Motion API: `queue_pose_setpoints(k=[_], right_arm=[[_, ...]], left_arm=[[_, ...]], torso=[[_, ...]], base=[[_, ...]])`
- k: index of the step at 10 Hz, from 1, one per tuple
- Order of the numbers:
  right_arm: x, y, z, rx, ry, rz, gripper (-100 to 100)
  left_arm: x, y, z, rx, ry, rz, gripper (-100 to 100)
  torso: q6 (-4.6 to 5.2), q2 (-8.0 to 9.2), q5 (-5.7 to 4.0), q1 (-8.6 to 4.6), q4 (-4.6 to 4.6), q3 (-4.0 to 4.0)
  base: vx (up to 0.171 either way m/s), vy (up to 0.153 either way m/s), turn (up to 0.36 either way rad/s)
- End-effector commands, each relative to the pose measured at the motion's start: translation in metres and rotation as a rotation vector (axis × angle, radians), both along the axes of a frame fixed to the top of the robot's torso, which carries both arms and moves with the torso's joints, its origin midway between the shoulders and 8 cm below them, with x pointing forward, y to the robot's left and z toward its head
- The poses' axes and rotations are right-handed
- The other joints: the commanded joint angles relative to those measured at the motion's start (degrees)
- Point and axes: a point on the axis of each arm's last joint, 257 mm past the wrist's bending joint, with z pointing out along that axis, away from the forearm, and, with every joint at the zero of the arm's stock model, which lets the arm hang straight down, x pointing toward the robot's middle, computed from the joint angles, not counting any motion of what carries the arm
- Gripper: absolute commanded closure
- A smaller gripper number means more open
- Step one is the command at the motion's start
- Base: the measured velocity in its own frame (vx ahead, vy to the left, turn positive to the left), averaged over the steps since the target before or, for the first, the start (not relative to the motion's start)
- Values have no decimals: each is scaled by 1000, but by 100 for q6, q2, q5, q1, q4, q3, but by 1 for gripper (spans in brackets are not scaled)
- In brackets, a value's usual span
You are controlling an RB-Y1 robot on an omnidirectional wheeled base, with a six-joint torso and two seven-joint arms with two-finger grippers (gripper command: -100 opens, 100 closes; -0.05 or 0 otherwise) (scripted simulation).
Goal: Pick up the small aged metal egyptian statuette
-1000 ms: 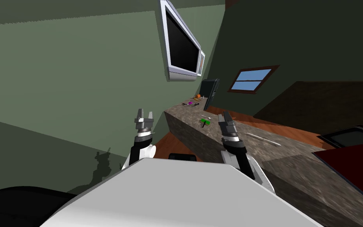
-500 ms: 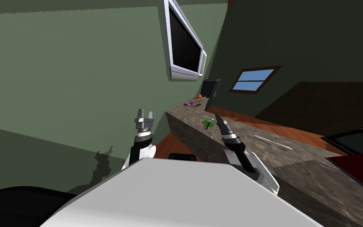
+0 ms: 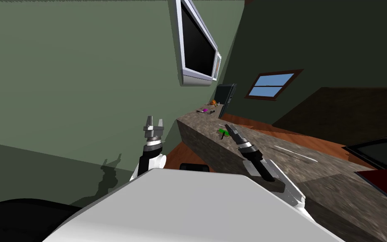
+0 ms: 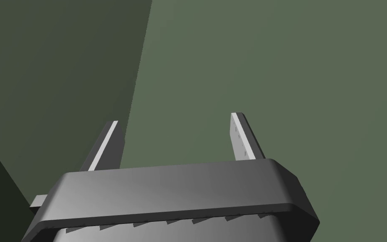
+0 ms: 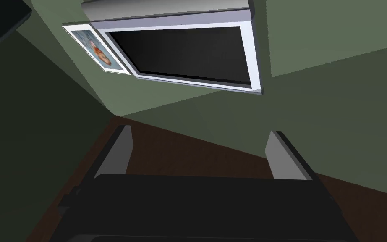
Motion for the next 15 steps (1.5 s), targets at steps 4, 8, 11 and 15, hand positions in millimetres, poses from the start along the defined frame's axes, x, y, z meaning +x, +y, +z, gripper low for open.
queue_pose_setpoints(k=[4,8,11,15], right_arm=[[12,-12,-39,-237,64,-30,-100],[19,-29,-73,-441,118,-44,-100],[21,-41,-89,-571,144,-38,-100],[21,-67,-121,-798,193,-32,-100]], left_arm=[[0,0,0,0,0,0,0],[0,0,0,0,0,0,0],[0,0,0,0,0,0,0],[0,0,0,0,0,0,0]], torso=[[0,2,-1,-3,1,1],[0,5,-1,-6,1,3],[0,5,-2,-7,1,3],[-1,2,-1,-5,1,1]], base=[[14,7,0],[9,-2,3],[8,-3,9],[14,1,20]])
